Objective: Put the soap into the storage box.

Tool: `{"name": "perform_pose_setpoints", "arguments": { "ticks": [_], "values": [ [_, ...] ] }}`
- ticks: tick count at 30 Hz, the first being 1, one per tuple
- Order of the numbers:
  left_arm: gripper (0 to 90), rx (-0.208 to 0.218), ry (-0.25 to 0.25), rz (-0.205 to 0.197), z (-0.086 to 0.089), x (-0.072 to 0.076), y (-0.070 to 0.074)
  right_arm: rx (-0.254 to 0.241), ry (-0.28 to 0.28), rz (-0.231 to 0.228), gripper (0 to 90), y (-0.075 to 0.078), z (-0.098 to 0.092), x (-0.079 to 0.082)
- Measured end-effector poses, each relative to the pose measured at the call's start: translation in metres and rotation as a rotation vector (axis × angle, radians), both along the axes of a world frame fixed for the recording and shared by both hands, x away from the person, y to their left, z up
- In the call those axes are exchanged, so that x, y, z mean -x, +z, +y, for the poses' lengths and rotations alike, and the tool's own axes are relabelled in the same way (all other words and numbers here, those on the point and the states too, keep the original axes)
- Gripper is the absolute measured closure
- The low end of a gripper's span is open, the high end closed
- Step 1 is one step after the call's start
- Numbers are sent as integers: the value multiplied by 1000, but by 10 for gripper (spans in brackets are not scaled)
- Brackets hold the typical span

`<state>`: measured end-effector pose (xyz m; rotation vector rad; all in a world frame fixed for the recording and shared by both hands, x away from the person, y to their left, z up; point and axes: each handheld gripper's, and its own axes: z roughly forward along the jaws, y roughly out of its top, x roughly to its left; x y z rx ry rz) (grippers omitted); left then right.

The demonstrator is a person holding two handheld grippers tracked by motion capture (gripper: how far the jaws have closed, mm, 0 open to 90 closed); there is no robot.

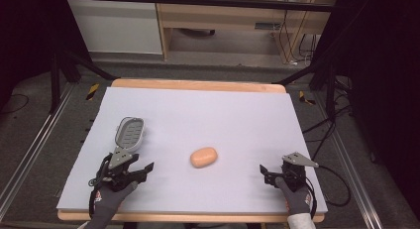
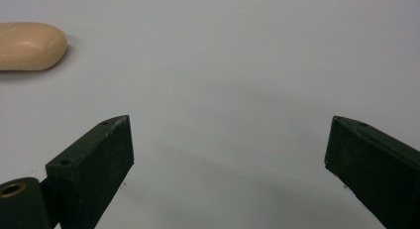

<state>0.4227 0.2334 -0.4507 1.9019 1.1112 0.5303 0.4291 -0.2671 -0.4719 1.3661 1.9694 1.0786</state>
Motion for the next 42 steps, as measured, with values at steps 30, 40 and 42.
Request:
{"name": "perform_pose_setpoints", "arguments": {
  "ticks": [30, 40, 42],
  "values": [
    [308, 12, -73, -27, -32, -12, 26, 22, 4, 22, 47, 2, 6, -5],
    [304, -6, -113, -22, -56, -20, 29, 9, -3, 26, 48, 3, 5, -3],
    [302, -3, -116, -21, -60, -21, 29, 7, -2, 27, 47, 3, 5, -4]
  ]
}}
